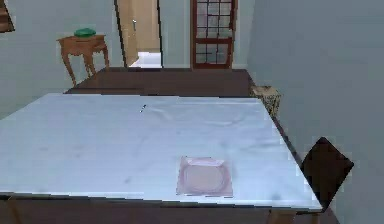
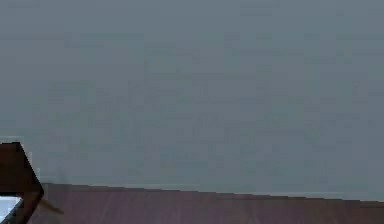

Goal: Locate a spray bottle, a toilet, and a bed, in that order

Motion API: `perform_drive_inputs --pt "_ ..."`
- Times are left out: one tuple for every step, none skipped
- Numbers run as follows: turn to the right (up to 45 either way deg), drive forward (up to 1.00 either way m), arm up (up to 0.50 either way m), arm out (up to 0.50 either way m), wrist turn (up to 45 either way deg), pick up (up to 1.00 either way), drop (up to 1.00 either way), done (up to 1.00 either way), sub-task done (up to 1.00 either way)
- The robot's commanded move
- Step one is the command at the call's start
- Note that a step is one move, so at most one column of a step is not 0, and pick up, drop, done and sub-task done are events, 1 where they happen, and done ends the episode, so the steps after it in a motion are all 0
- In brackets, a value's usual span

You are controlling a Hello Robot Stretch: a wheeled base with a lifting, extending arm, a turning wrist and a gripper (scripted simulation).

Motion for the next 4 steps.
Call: perform_drive_inputs --pt "45.0 0.0 0.0 0.0 0.0 0.0 0.0 0.0 0.0" --pt "42.0 0.0 0.0 0.0 0.0 0.0 0.0 0.0 0.0" --pt "0.0 0.1 0.0 0.0 0.0 0.0 0.0 0.0 0.0" --pt "45.0 0.0 0.0 0.0 0.0 0.0 0.0 0.0 0.0"
